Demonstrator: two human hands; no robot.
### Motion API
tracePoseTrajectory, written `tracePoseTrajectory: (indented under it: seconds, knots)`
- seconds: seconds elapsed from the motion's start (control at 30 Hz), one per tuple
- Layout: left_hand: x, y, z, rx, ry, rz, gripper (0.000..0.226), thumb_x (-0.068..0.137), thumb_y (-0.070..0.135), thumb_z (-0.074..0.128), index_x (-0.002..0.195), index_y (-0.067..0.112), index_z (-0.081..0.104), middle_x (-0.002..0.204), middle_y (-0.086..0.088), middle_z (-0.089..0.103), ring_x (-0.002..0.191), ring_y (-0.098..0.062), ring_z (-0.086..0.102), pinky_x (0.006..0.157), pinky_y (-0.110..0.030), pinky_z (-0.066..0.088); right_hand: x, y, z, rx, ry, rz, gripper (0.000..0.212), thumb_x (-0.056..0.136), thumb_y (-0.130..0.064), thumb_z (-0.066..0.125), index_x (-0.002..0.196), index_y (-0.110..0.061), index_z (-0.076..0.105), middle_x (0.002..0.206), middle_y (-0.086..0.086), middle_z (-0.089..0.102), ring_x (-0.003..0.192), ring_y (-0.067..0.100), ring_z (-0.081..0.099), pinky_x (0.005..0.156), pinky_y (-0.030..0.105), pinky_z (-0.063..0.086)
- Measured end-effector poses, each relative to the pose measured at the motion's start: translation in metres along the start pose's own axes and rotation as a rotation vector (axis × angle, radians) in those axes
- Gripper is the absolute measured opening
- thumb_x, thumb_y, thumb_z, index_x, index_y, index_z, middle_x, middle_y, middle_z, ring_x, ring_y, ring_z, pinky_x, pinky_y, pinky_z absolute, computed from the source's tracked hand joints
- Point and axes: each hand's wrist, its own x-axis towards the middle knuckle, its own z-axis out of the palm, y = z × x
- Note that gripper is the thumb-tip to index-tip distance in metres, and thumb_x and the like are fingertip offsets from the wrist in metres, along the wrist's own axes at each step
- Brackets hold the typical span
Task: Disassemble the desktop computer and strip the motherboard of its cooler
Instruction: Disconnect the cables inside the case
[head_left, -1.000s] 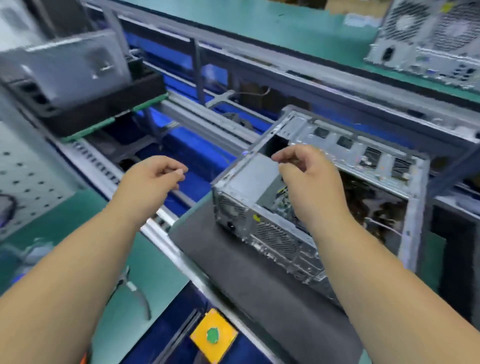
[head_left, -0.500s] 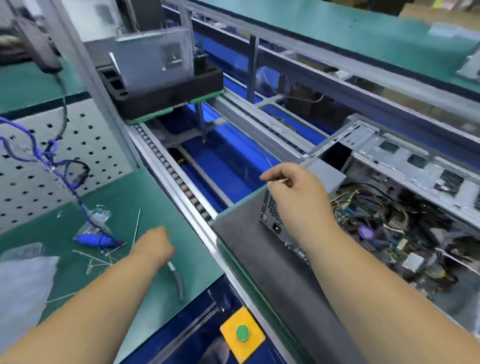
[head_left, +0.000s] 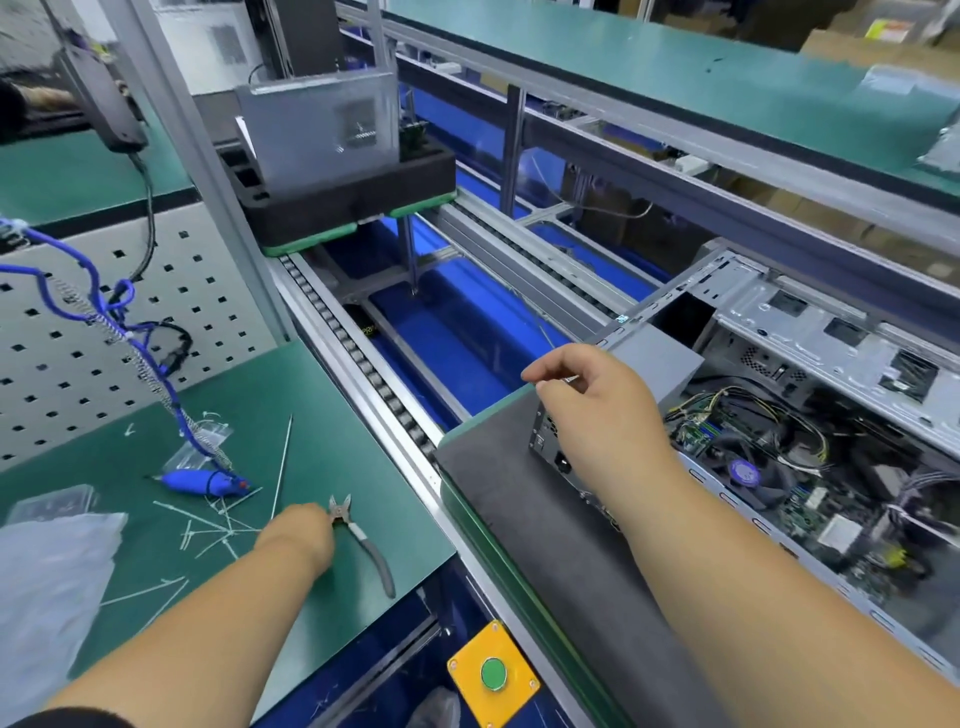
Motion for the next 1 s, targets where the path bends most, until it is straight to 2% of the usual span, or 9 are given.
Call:
tracePoseTrajectory:
  seconds: [0.2,0.3,0.43,0.53,0.63,0.7,0.77,0.87,1.0]
  knots:
    - [-0.006,0.015,-0.034,-0.089,0.083,0.054,0.026,0.093,0.013,0.044,0.111,0.009,0.062,0.119,-0.011,0.064,0.106,-0.028,0.062,0.083,-0.03,0.047,-0.002,0.001,-0.005,0.034,-0.014,0.015,0.027,0.083,-0.016,0.049,0.083,-0.038,0.065,0.053,-0.018,0.05,0.038,0.003,0.04,0.036,0.016,0.032]
    - [-0.015,0.021,-0.069,-0.269,0.338,0.079,0.017,0.092,0.014,0.047,0.098,0.008,0.061,0.105,-0.016,0.062,0.089,-0.034,0.063,0.073,-0.035,0.047,-0.002,-0.001,-0.011,0.045,-0.022,0.008,0.026,0.083,-0.016,0.049,0.083,-0.037,0.065,0.05,-0.017,0.049,0.037,0.004,0.039,0.036,0.016,0.031]
    - [-0.036,0.04,-0.123,-0.478,0.738,0.182,0.02,0.096,0.017,0.047,0.079,0.008,0.053,0.089,-0.012,0.049,0.071,-0.031,0.047,0.06,-0.037,0.04,0.0,-0.002,-0.026,0.068,-0.006,0.02,0.024,0.084,-0.016,0.05,0.082,-0.035,0.065,0.05,-0.013,0.05,0.036,0.008,0.038,0.038,0.019,0.03]
    - [-0.057,0.071,-0.161,-0.617,0.896,0.368,0.023,0.097,0.02,0.047,0.075,0.012,0.05,0.082,-0.005,0.05,0.07,-0.026,0.048,0.055,-0.035,0.039,0.002,-0.003,-0.041,0.022,0.049,0.002,0.015,0.082,-0.023,0.056,0.084,-0.035,0.065,0.07,-0.015,0.058,0.047,0.002,0.048,0.05,0.021,0.036]
    - [-0.083,0.111,-0.193,-0.715,0.976,0.568,0.02,0.092,0.022,0.055,0.073,0.017,0.055,0.072,-0.001,0.054,0.062,-0.014,0.046,0.054,-0.03,0.036,0.006,-0.002,-0.06,-0.065,0.097,-0.027,0.021,0.083,-0.024,0.06,0.099,-0.037,0.061,0.1,-0.016,0.054,0.076,0.0,0.055,0.065,0.018,0.042]
    - [-0.102,0.139,-0.21,-0.767,0.933,0.721,0.018,0.091,0.024,0.057,0.073,0.025,0.053,0.072,0.006,0.052,0.064,-0.01,0.049,0.055,-0.032,0.039,0.009,0.001,-0.074,-0.16,0.116,-0.035,0.045,0.081,-0.033,0.068,0.122,-0.036,0.05,0.123,-0.014,0.044,0.112,0.007,0.047,0.088,0.025,0.045]
    - [-0.121,0.167,-0.22,-0.837,0.812,0.869,0.015,0.09,0.026,0.059,0.075,0.026,0.055,0.073,0.004,0.054,0.065,-0.013,0.053,0.059,-0.038,0.048,0.01,0.003,-0.089,-0.266,0.103,-0.021,0.087,0.074,-0.051,0.074,0.145,-0.036,0.025,0.144,-0.017,0.024,0.135,0.009,0.022,0.104,0.028,0.032]
    - [-0.148,0.205,-0.227,-0.917,0.593,1.058,0.012,0.088,0.026,0.064,0.078,0.027,0.058,0.073,0.003,0.057,0.067,-0.018,0.055,0.066,-0.038,0.052,0.007,0.008,-0.109,-0.372,0.073,0.018,0.123,0.065,-0.067,0.074,0.151,-0.042,-0.01,0.153,-0.03,-0.007,0.145,0.006,-0.004,0.114,0.034,0.016]
    - [-0.182,0.245,-0.228,-1.0,0.189,1.316,0.017,0.086,0.019,0.07,0.079,0.031,0.06,0.07,0.015,0.054,0.065,-0.005,0.051,0.062,-0.017,0.046,-0.001,0.017,-0.133,-0.371,0.181,0.092,0.137,0.051,-0.079,0.071,0.146,-0.047,-0.022,0.157,-0.025,-0.007,0.148,0.011,-0.005,0.119,0.045,0.018]
